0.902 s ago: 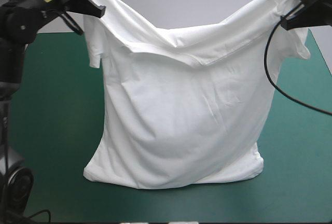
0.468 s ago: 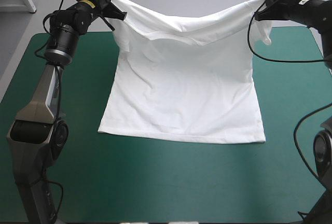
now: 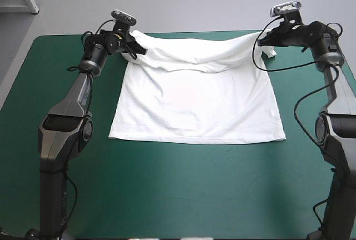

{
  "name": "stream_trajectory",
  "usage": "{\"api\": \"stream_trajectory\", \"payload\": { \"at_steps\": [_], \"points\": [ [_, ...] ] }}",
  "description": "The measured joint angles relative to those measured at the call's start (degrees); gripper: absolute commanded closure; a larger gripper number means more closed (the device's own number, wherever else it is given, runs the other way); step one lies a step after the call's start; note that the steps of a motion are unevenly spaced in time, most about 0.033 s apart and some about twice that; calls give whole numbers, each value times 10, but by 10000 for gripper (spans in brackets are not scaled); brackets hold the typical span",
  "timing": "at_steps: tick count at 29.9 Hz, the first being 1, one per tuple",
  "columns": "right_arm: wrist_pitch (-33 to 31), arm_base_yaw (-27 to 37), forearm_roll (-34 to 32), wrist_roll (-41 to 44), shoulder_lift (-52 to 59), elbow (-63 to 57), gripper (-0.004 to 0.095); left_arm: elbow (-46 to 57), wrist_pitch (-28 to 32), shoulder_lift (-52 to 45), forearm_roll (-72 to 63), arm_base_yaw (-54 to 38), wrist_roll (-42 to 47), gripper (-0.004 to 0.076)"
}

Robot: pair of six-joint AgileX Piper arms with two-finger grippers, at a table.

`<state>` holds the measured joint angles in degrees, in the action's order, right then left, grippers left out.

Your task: Fold the cloth

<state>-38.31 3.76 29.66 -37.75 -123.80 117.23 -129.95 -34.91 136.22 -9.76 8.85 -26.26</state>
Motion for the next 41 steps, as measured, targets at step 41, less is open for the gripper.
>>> {"api": "stream_trajectory", "payload": {
  "at_steps": [41],
  "points": [
    [-307,39,23,110,321,-153,675,632,-110,-501,-1,-25,152,401]
  ]
}}
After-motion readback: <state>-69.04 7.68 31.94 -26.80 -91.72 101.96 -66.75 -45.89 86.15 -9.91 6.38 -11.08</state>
